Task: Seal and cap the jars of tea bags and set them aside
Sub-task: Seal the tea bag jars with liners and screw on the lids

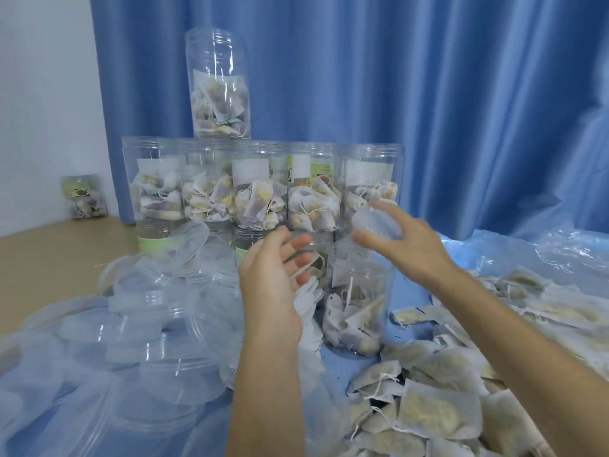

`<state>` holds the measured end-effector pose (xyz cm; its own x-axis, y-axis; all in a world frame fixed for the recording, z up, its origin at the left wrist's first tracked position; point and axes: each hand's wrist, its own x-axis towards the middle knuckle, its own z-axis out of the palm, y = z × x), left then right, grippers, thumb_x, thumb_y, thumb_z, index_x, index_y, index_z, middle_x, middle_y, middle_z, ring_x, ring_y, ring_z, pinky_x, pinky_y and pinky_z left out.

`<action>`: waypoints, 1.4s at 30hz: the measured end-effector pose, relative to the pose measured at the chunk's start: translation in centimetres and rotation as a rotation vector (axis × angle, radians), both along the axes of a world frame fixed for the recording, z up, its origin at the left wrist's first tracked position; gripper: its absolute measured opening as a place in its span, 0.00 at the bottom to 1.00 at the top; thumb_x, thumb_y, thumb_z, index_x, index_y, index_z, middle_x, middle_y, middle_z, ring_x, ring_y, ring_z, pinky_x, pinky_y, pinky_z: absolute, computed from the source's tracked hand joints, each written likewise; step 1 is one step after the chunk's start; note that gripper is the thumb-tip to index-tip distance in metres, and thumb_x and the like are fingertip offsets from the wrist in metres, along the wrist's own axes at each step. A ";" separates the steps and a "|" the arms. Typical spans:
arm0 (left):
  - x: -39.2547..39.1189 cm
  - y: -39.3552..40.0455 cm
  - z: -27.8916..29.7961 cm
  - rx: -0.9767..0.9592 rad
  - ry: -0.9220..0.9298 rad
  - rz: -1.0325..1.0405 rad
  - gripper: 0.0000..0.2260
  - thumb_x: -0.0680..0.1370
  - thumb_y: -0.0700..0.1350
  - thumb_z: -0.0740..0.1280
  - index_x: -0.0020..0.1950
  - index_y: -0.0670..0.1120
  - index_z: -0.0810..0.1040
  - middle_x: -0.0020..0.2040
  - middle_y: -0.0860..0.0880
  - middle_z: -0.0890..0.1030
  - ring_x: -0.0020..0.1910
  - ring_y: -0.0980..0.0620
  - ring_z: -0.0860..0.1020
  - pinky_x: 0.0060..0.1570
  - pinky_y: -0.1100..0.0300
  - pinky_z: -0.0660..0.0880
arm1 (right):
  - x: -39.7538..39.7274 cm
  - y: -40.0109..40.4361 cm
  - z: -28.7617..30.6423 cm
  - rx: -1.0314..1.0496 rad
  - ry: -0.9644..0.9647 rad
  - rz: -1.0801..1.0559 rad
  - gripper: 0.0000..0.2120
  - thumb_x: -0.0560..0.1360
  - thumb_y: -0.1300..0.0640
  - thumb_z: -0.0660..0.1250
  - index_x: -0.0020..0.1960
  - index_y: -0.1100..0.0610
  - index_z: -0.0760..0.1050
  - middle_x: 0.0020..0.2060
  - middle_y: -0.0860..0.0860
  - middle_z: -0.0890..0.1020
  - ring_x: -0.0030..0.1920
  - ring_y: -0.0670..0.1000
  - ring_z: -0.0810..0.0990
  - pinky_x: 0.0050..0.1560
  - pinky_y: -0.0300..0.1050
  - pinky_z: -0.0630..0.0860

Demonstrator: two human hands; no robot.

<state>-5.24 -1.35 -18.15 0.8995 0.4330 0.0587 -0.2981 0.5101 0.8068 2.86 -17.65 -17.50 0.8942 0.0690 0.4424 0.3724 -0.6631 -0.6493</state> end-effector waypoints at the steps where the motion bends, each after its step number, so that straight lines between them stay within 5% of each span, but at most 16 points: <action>1: 0.0 0.1 0.0 -0.002 0.004 0.013 0.05 0.76 0.44 0.65 0.40 0.47 0.75 0.31 0.52 0.83 0.24 0.58 0.74 0.26 0.65 0.68 | 0.8 0.5 -0.1 -0.086 0.057 -0.005 0.29 0.64 0.33 0.69 0.64 0.32 0.66 0.65 0.55 0.70 0.65 0.52 0.67 0.57 0.43 0.65; 3: 0.1 0.3 -0.1 -0.011 0.025 0.033 0.04 0.75 0.43 0.65 0.40 0.47 0.75 0.30 0.53 0.82 0.23 0.58 0.71 0.26 0.65 0.65 | 1.9 1.5 -0.4 -0.201 0.109 -0.025 0.29 0.63 0.31 0.68 0.63 0.32 0.68 0.67 0.55 0.69 0.69 0.54 0.65 0.62 0.46 0.66; 8: 0.4 0.7 -0.4 -0.038 0.067 0.025 0.05 0.75 0.42 0.65 0.39 0.47 0.76 0.28 0.54 0.80 0.25 0.57 0.68 0.25 0.65 0.63 | 2.5 2.3 -0.4 -0.214 0.176 0.060 0.32 0.56 0.25 0.68 0.58 0.34 0.74 0.66 0.47 0.73 0.65 0.49 0.71 0.53 0.41 0.65; 16: 0.5 -0.3 -0.4 0.030 0.068 -0.021 0.06 0.74 0.41 0.65 0.36 0.47 0.75 0.29 0.53 0.80 0.24 0.58 0.69 0.24 0.66 0.64 | -0.4 0.9 -1.8 -0.406 0.046 0.017 0.39 0.54 0.25 0.66 0.65 0.27 0.62 0.60 0.51 0.67 0.62 0.52 0.71 0.58 0.45 0.68; 21: 0.2 -0.4 -0.3 0.086 0.068 -0.011 0.06 0.75 0.41 0.65 0.38 0.45 0.75 0.34 0.50 0.80 0.25 0.57 0.70 0.24 0.66 0.66 | -2.3 -0.3 -3.3 -0.396 -0.087 -0.017 0.39 0.58 0.27 0.68 0.67 0.27 0.59 0.69 0.52 0.63 0.68 0.53 0.67 0.63 0.46 0.67; 25: 0.2 -0.7 -0.2 0.109 0.057 -0.041 0.05 0.76 0.39 0.65 0.39 0.43 0.75 0.36 0.47 0.79 0.26 0.56 0.74 0.24 0.67 0.73 | -3.9 -2.5 -3.4 -0.261 -0.210 -0.007 0.36 0.60 0.29 0.68 0.66 0.30 0.64 0.56 0.50 0.71 0.58 0.51 0.72 0.56 0.39 0.67; 28: 0.2 -1.2 -0.1 0.137 0.035 -0.074 0.03 0.73 0.42 0.69 0.41 0.45 0.77 0.40 0.49 0.79 0.36 0.54 0.76 0.35 0.64 0.77 | -5.2 -4.4 -1.6 -0.012 -0.344 0.003 0.34 0.59 0.28 0.68 0.64 0.29 0.67 0.51 0.43 0.73 0.51 0.39 0.72 0.50 0.26 0.65; 30: -0.1 -1.9 0.0 0.214 0.006 -0.108 0.12 0.65 0.51 0.73 0.45 0.49 0.79 0.40 0.54 0.81 0.41 0.58 0.77 0.36 0.64 0.75 | -6.1 -4.9 -0.5 0.287 -0.356 0.073 0.33 0.59 0.28 0.70 0.63 0.27 0.67 0.54 0.36 0.76 0.54 0.34 0.73 0.55 0.28 0.67; 32: -0.5 -2.4 0.3 0.260 -0.032 -0.185 0.28 0.56 0.59 0.74 0.53 0.52 0.79 0.39 0.61 0.82 0.39 0.62 0.80 0.34 0.65 0.76 | -6.7 -4.5 -0.1 0.590 -0.264 0.231 0.33 0.59 0.33 0.73 0.63 0.29 0.69 0.61 0.37 0.76 0.61 0.40 0.75 0.54 0.43 0.78; 36: -1.2 -1.9 0.8 0.172 -0.078 -0.153 0.44 0.53 0.64 0.77 0.68 0.57 0.71 0.64 0.56 0.77 0.63 0.48 0.76 0.59 0.40 0.73 | -7.0 -2.8 -0.6 0.757 -0.046 0.472 0.35 0.61 0.35 0.70 0.67 0.38 0.69 0.59 0.42 0.79 0.56 0.44 0.80 0.43 0.44 0.81; 39: -1.7 0.3 0.9 0.203 -0.100 -0.079 0.29 0.56 0.59 0.76 0.56 0.56 0.80 0.51 0.58 0.83 0.50 0.51 0.83 0.44 0.48 0.80 | -6.9 -3.1 -0.6 0.620 0.131 0.592 0.30 0.62 0.30 0.63 0.64 0.32 0.69 0.61 0.46 0.79 0.58 0.50 0.80 0.49 0.55 0.81; 42: -2.5 2.1 0.8 0.250 -0.093 -0.113 0.06 0.61 0.56 0.71 0.34 0.57 0.84 0.34 0.62 0.83 0.31 0.57 0.83 0.24 0.58 0.76 | -6.7 -4.1 -0.6 0.501 0.205 0.613 0.28 0.61 0.34 0.67 0.61 0.29 0.69 0.54 0.50 0.82 0.49 0.53 0.83 0.41 0.56 0.82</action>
<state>-7.73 0.74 -17.33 0.9269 0.2921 0.2356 -0.3296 0.3334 0.8833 -3.85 -21.80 -18.08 0.8280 0.4097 0.3829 0.4167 0.0074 -0.9090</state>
